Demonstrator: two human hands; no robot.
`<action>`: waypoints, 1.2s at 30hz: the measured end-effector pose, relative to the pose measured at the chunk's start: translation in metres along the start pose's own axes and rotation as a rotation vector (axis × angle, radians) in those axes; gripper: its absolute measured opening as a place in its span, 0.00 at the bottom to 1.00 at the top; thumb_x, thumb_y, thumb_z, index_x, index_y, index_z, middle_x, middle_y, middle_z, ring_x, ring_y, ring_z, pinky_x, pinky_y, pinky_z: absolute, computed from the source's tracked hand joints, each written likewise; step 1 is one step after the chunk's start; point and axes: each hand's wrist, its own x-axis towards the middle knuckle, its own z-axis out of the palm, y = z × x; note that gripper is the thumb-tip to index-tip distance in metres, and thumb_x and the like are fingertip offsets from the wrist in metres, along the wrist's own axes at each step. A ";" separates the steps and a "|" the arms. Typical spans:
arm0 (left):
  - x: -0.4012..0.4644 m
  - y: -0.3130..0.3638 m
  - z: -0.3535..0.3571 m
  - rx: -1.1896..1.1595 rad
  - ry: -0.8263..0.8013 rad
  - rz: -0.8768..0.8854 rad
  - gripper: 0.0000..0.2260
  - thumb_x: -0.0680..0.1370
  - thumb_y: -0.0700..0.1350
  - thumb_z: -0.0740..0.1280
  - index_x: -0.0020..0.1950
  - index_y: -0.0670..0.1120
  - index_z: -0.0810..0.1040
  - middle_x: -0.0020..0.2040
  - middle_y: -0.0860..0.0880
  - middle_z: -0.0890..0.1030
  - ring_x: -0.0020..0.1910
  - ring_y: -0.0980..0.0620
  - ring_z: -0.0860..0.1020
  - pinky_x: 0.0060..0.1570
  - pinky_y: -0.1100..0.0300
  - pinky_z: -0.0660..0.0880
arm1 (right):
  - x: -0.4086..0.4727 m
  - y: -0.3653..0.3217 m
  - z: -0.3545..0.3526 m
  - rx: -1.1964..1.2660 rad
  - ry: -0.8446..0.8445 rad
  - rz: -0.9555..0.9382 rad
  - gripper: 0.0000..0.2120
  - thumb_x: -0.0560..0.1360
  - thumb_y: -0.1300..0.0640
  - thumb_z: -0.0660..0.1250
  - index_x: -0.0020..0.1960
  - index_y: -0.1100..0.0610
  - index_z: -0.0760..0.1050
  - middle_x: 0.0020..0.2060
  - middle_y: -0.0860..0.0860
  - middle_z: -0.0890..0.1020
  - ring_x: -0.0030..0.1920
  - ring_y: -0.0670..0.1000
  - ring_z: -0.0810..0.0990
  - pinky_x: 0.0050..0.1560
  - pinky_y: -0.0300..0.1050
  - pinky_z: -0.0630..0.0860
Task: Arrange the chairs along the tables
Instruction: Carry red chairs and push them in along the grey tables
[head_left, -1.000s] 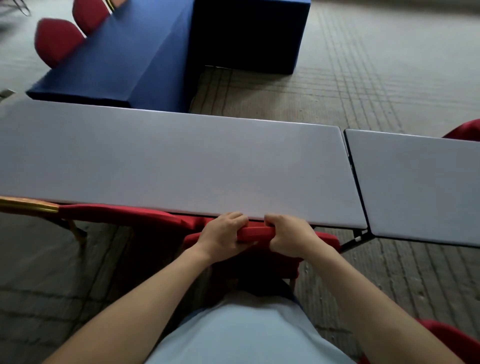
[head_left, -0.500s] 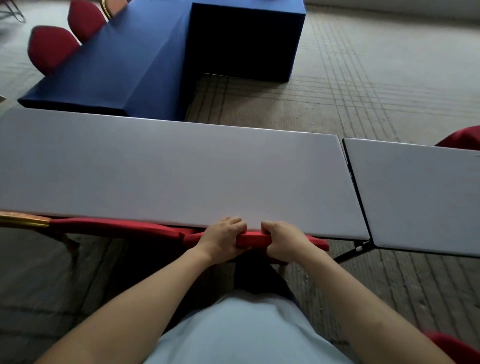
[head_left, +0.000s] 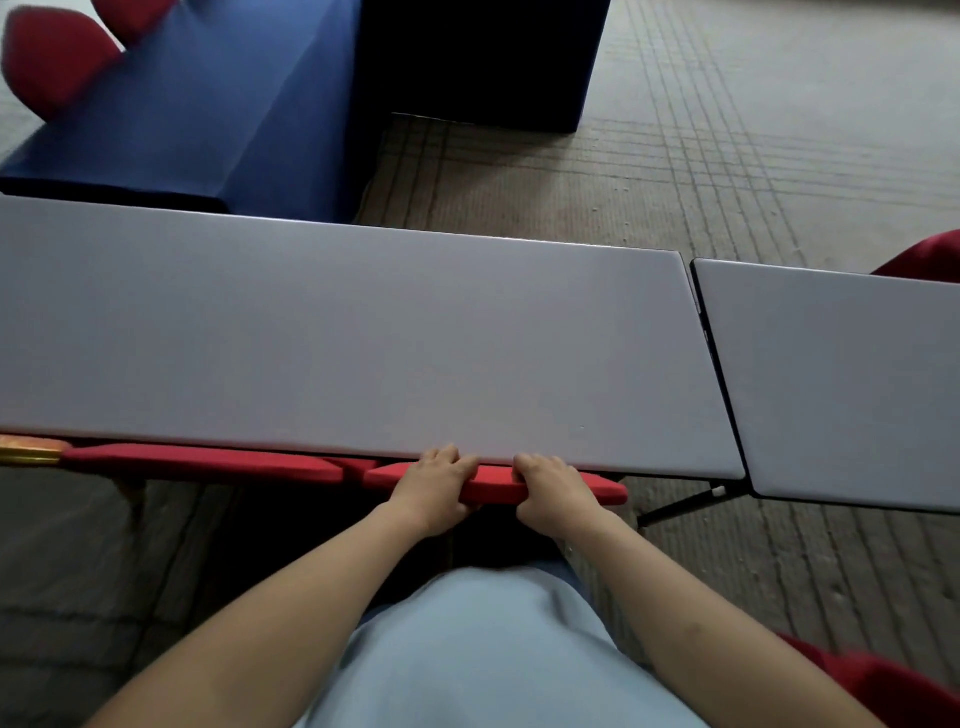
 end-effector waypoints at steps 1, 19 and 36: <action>0.006 0.000 0.004 0.023 -0.030 -0.042 0.26 0.74 0.55 0.68 0.70 0.52 0.67 0.64 0.46 0.69 0.65 0.42 0.68 0.64 0.49 0.69 | 0.007 0.004 0.004 0.012 -0.015 0.014 0.17 0.67 0.58 0.64 0.56 0.51 0.70 0.56 0.52 0.77 0.57 0.58 0.74 0.55 0.49 0.71; 0.014 -0.008 0.037 0.007 -0.061 -0.203 0.35 0.78 0.51 0.62 0.79 0.56 0.46 0.80 0.45 0.49 0.79 0.43 0.48 0.76 0.39 0.44 | 0.028 0.004 0.047 0.119 0.142 0.095 0.30 0.64 0.67 0.65 0.61 0.43 0.75 0.59 0.46 0.76 0.66 0.55 0.70 0.71 0.54 0.60; 0.013 -0.008 0.041 -0.021 0.001 -0.223 0.34 0.76 0.46 0.63 0.77 0.57 0.50 0.78 0.45 0.54 0.78 0.42 0.51 0.76 0.40 0.43 | 0.031 0.005 0.051 0.089 0.172 0.105 0.29 0.64 0.67 0.67 0.60 0.43 0.76 0.59 0.47 0.78 0.63 0.57 0.73 0.65 0.54 0.65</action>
